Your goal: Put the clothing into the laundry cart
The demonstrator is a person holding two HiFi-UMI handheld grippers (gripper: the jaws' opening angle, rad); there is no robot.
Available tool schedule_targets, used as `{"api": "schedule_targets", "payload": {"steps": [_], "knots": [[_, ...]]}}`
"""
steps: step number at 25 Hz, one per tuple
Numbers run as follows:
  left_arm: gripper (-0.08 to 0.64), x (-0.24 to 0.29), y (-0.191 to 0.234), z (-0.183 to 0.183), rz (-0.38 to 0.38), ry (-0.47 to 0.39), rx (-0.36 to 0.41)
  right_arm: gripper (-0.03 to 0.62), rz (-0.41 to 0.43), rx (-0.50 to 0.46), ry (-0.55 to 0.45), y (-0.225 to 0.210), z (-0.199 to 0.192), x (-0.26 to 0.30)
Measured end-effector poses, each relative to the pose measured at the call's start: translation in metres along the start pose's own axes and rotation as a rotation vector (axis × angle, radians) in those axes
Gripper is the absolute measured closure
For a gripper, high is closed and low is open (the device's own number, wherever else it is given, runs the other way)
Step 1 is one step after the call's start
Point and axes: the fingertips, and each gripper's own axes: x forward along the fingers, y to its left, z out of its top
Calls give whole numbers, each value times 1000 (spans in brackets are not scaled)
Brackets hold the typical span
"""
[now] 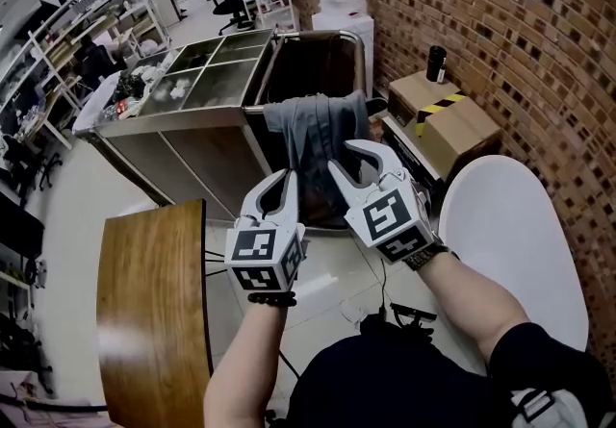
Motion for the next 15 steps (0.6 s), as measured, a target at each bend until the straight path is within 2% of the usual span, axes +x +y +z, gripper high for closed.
{"api": "schedule_targets", "payload": {"steps": [10, 15], "knots": [[557, -48, -42, 19, -20, -35, -1, 539, -35, 29, -49, 35, 6, -62], [557, -68, -59, 13, -38, -31, 7, 565, -47, 46, -78, 46, 11, -84]]}}
